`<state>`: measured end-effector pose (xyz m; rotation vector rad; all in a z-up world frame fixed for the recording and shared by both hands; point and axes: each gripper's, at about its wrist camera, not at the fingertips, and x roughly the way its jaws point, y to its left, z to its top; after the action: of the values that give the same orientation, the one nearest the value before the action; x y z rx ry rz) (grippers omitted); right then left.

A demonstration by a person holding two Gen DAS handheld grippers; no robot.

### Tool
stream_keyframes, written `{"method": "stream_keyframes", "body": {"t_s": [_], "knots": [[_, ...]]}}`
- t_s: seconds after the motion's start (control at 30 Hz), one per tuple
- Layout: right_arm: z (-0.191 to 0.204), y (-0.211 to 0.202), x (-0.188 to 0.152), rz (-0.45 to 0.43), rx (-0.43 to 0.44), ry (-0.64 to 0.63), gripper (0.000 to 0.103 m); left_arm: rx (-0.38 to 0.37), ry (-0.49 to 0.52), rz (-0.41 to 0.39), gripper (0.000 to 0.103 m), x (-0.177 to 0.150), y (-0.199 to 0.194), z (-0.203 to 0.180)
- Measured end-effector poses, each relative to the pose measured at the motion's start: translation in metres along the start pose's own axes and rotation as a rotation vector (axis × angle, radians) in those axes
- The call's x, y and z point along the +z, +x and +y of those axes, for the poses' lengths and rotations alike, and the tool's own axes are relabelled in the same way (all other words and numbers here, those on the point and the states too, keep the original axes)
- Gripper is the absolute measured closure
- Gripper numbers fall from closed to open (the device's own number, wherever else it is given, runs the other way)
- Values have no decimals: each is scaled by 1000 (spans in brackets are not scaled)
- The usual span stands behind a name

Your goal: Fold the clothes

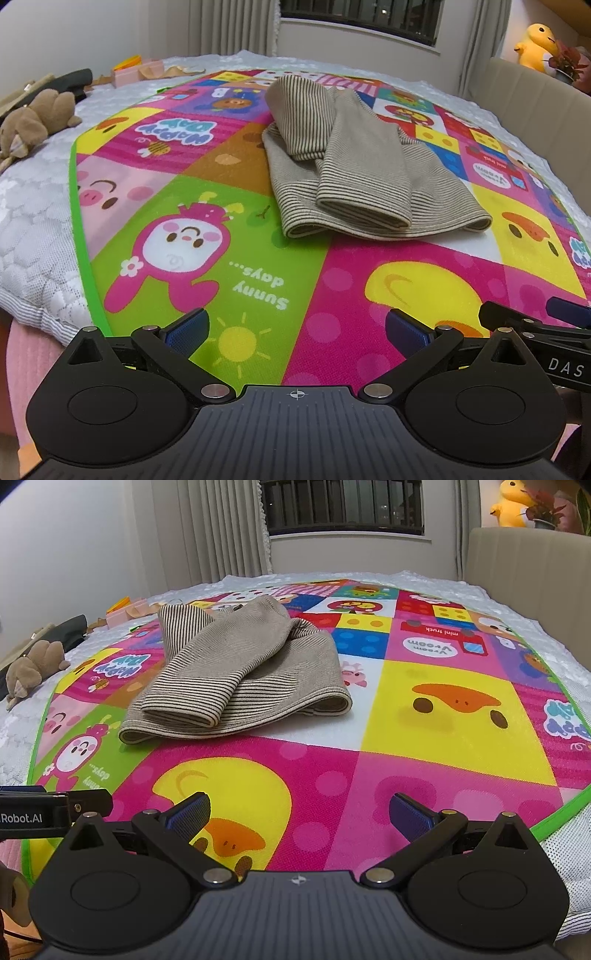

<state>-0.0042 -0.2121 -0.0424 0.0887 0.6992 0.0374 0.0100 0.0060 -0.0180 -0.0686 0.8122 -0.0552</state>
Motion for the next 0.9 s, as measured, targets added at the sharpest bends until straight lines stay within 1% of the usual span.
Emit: {"method": "stream_keyframes", "body": {"t_s": [0.9], "knots": [[1,2,-2,10,-2,-1,0,-3,0,5,0,-1,1,0]]}}
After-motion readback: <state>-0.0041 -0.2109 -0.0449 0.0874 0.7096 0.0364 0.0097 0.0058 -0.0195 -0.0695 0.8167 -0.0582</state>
